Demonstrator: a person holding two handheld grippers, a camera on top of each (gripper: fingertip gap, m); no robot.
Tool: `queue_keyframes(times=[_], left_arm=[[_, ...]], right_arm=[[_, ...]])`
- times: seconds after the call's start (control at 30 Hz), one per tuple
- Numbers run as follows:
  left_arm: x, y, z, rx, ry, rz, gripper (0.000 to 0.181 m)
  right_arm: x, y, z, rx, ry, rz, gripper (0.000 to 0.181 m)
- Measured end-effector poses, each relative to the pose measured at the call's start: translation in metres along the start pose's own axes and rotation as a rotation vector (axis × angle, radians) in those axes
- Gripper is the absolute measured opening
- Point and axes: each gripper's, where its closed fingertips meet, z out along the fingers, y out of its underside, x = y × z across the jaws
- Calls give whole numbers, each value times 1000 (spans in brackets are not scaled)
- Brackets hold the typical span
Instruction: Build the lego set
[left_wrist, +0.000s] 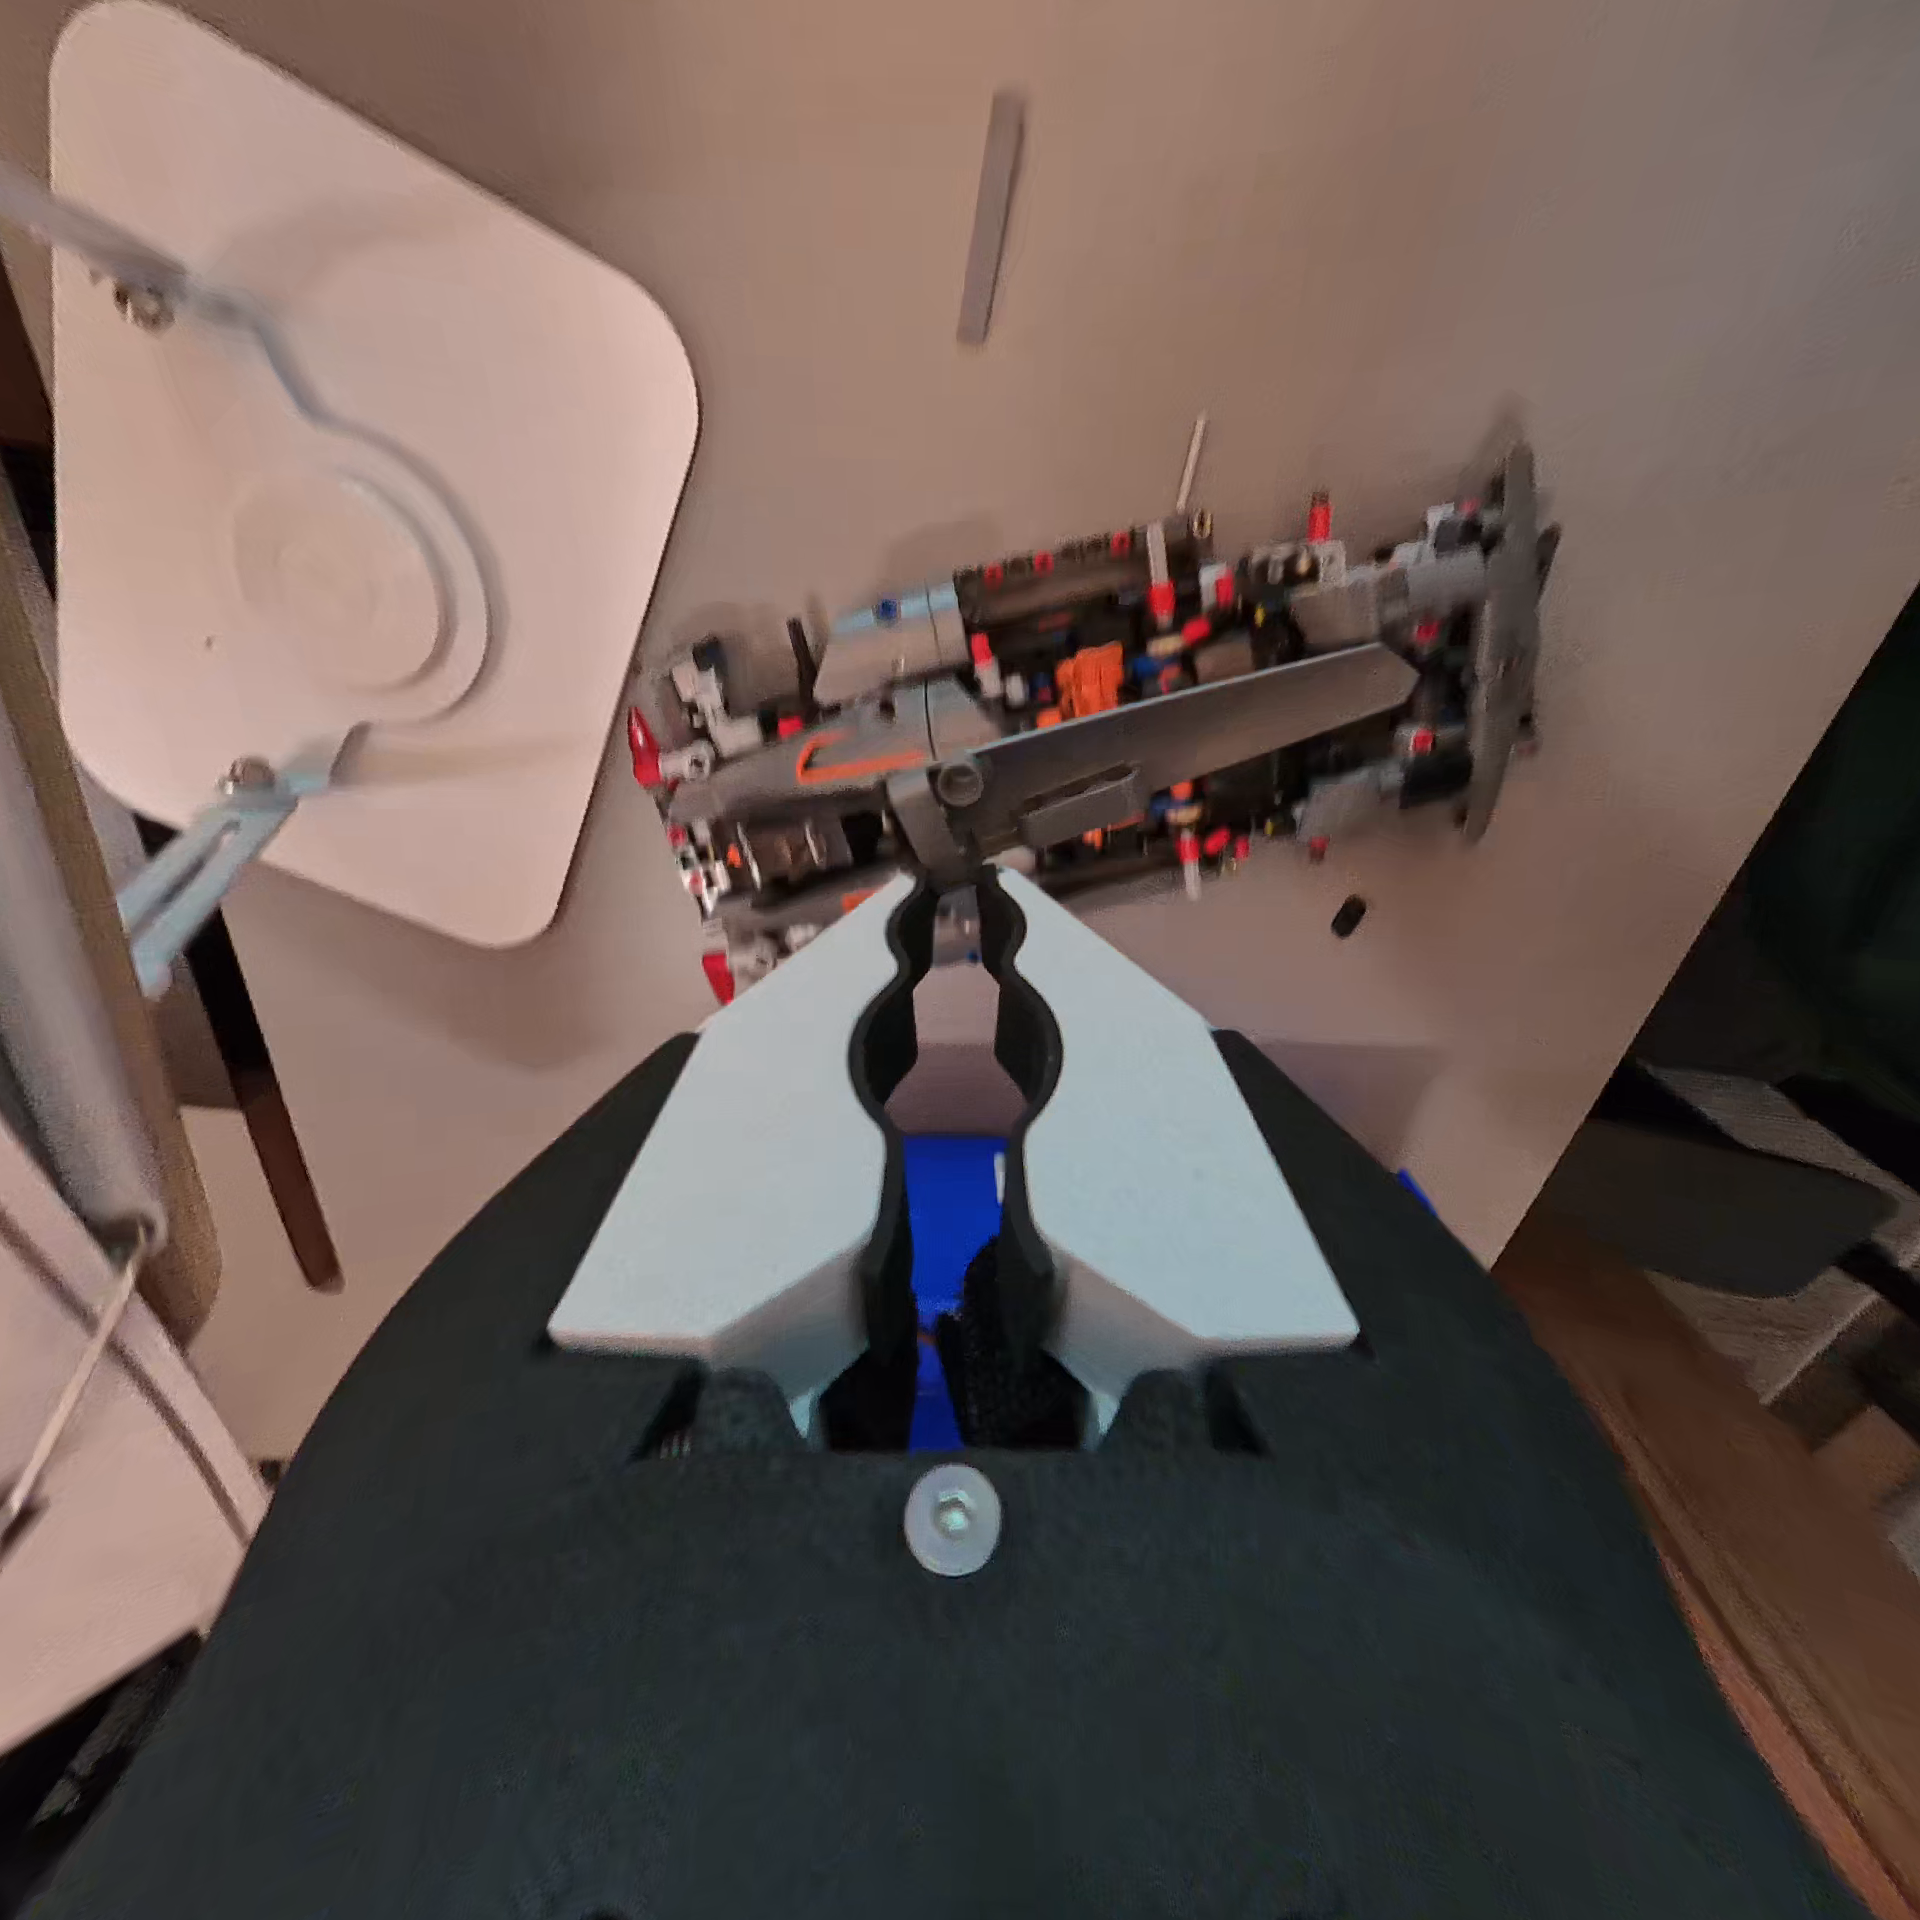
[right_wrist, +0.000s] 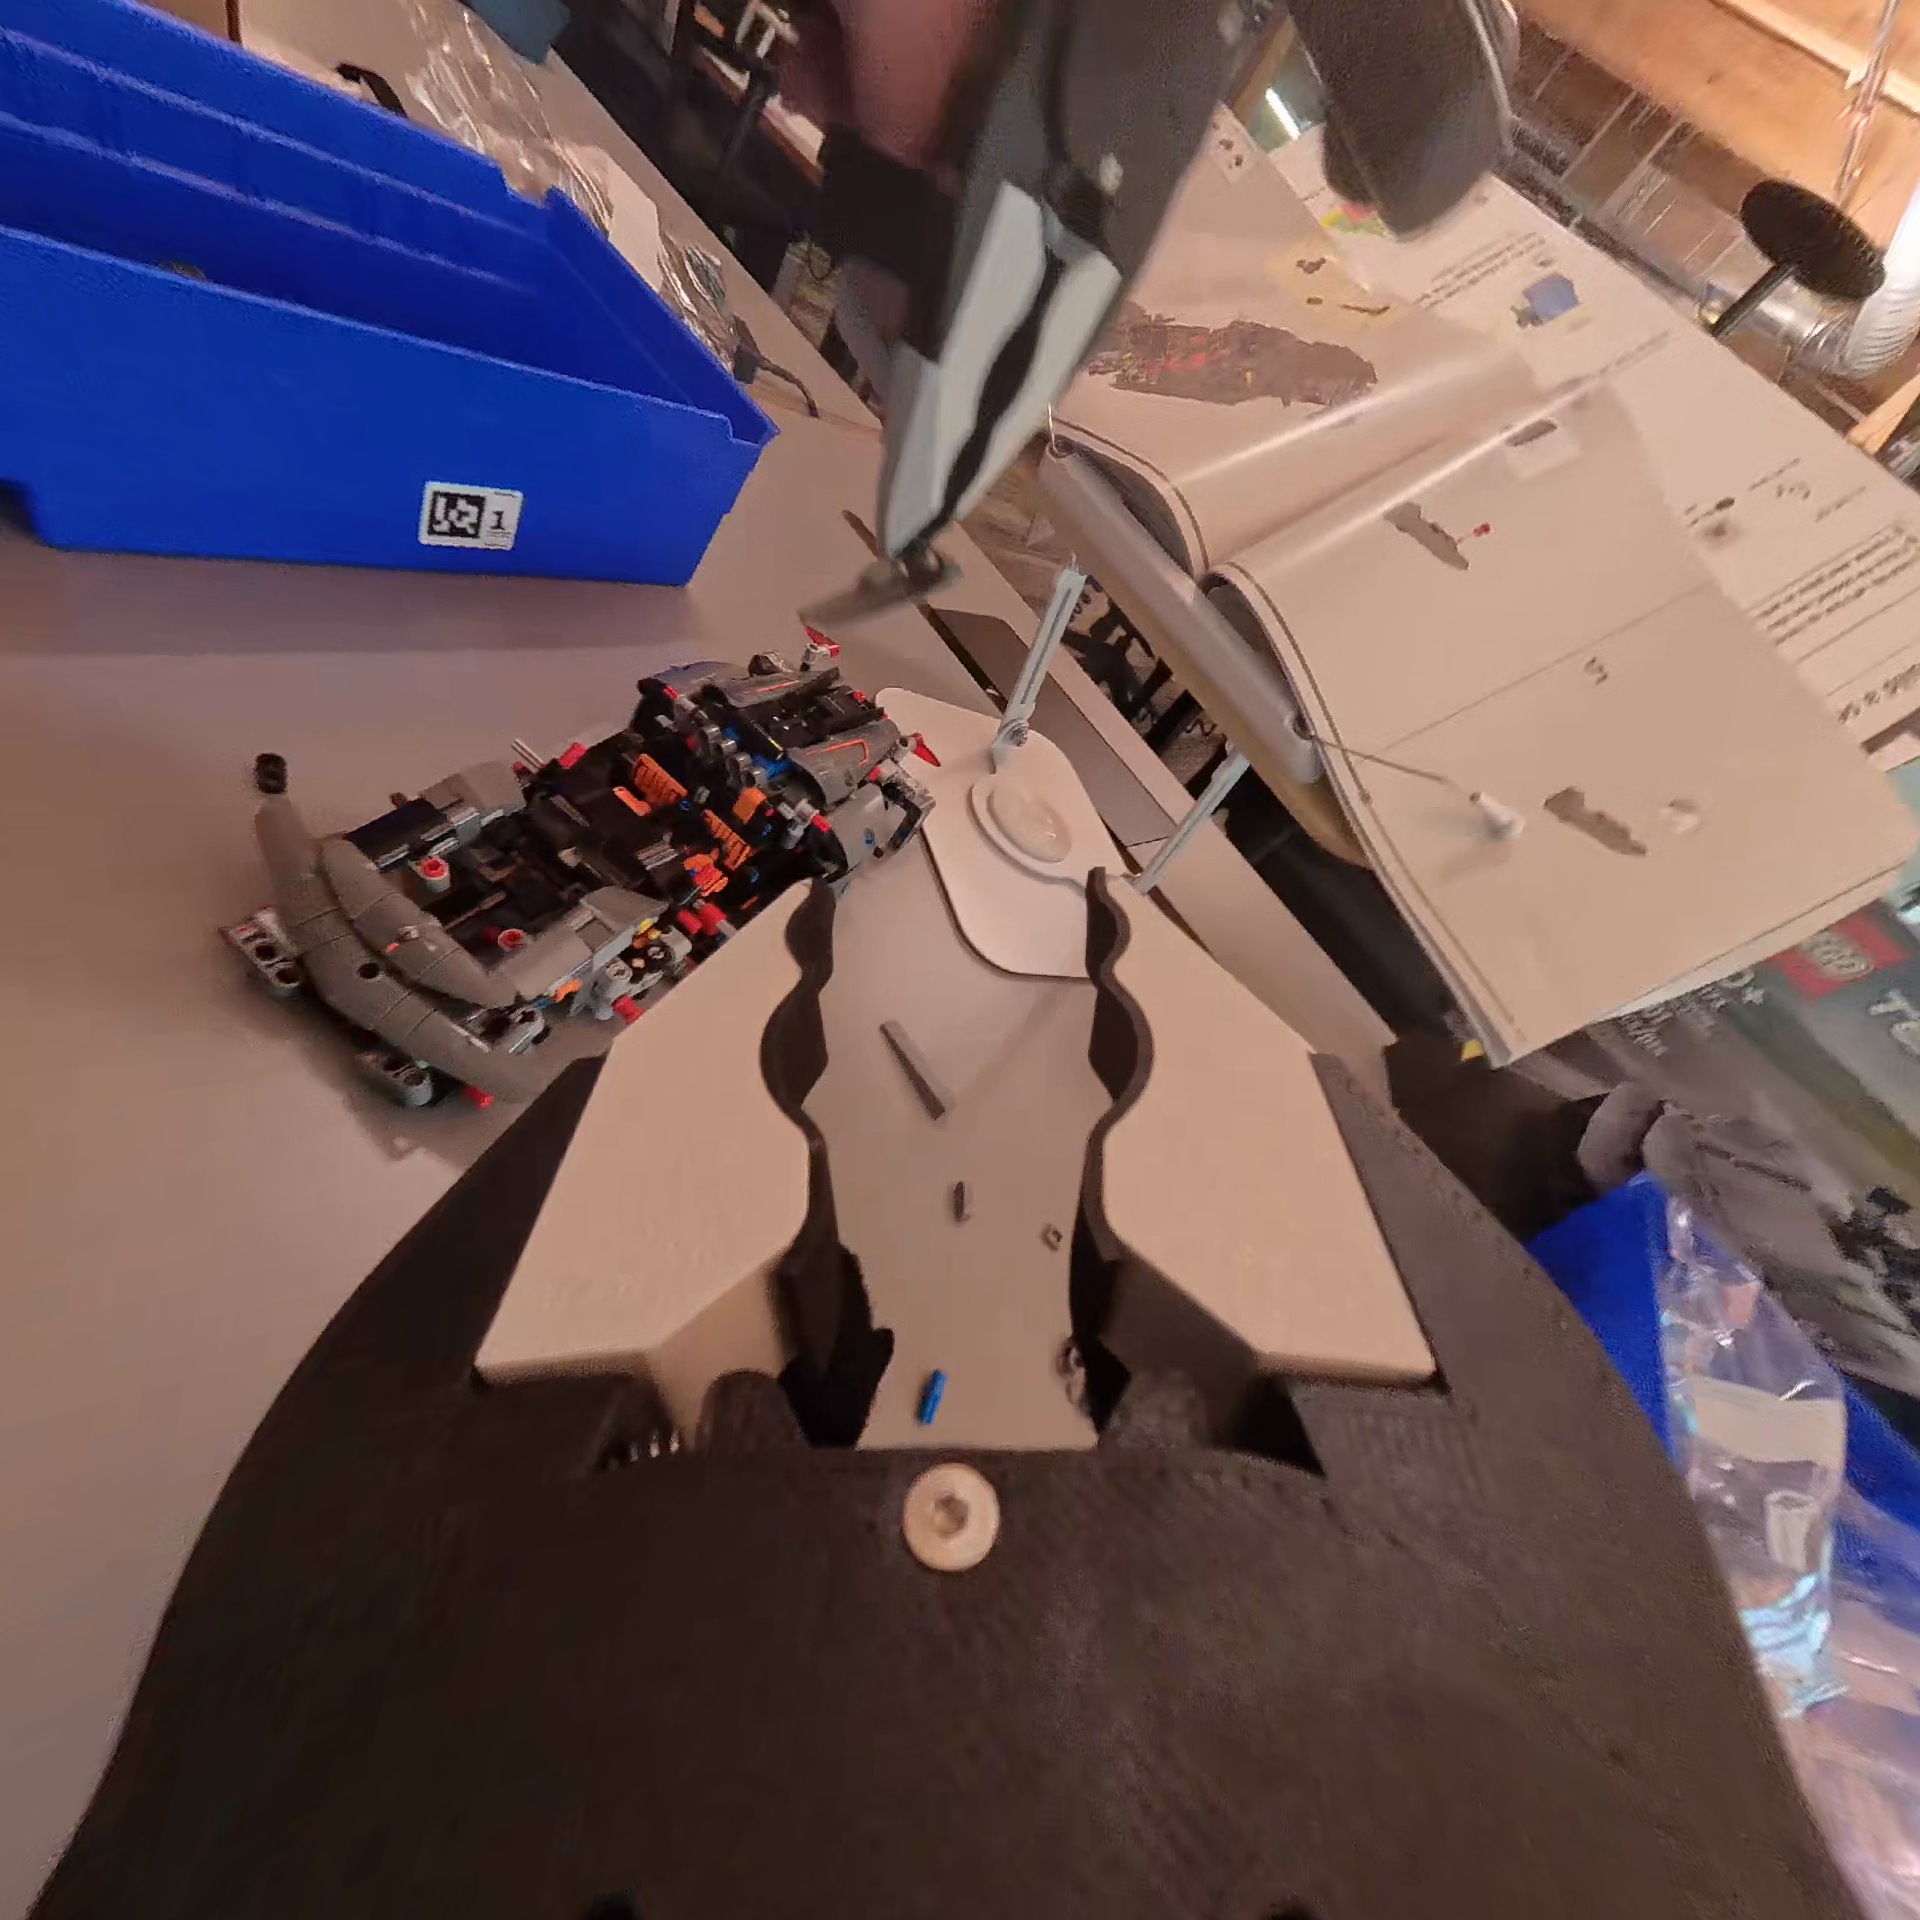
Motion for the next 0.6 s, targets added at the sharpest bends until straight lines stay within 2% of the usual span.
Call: queue_keyframes(times=[0.13, 0.23, 0.43, 0.53, 0.6], left_arm=[[7, -48, 14, 9, 105, -21, 6], [16, -75, 21, 22, 192, -22, 5], [34, -96, 33, -26, 295, 8, 5], [42, -97, 38, -67, 334, 45, 5], [46, -96, 40, -96, 357, 61, 5]], right_arm=[[-2, 3, 22, -52, 23, -98, 49], [1, 17, 35, -103, 65, -210, 46], [-2, 39, 43, -153, 81, -404, 25], [-4, 48, 44, -178, 73, -447, 5], [-3, 46, 41, -159, 76, -461, 0]])
